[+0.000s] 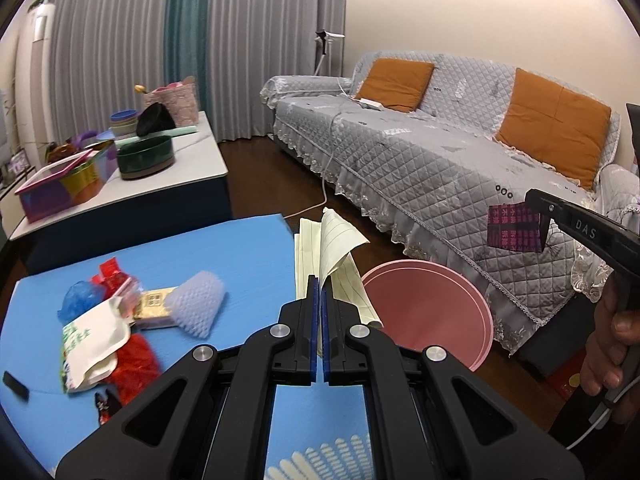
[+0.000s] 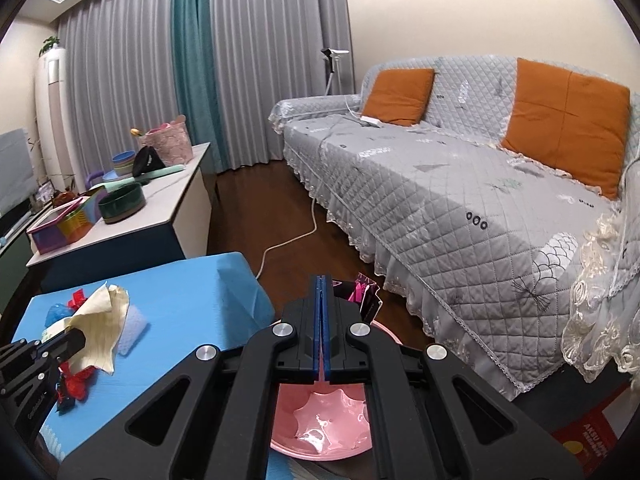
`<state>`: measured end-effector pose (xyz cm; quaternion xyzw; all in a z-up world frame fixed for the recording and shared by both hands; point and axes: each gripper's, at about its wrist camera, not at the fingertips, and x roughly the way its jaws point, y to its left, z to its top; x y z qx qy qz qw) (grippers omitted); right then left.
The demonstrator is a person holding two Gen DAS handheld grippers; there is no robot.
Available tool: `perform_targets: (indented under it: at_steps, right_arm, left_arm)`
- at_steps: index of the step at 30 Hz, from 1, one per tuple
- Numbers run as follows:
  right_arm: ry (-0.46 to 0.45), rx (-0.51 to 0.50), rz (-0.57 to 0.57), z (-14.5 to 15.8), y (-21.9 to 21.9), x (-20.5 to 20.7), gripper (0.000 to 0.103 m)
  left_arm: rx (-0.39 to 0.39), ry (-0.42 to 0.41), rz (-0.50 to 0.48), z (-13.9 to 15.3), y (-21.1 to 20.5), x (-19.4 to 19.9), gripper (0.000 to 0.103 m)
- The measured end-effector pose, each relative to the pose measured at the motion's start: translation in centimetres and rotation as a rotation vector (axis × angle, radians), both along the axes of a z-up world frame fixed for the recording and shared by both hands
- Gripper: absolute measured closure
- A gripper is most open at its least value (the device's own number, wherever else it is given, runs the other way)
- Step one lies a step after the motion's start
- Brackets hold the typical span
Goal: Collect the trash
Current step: 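Carry the tissue and maroon packet in both tools over the pink bucket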
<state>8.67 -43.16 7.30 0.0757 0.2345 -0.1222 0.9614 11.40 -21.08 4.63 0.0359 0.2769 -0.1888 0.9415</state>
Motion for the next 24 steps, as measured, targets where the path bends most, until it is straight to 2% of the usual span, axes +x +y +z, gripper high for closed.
perform_targets:
  at_steps: [9, 15, 24]
  right_arm:
    - [0.031, -0.009, 0.003, -1.8, -0.6, 1.4, 0.102]
    - [0.057, 0.040, 0.002, -3.3, -2.0, 2.6, 0.102]
    - [0.093, 0.062, 0.033, -4.6, -2.3, 3.7, 0.102]
  left_arm:
    - [0.012, -0.002, -0.052, -0.6, -3.2, 2.1, 0.102]
    - [0.018, -0.001, -0.091, -1.1, -5.0, 3.1, 0.102]
    - [0.022, 0.054, -0.147, -3.2, -7.0, 4.9, 0.102]
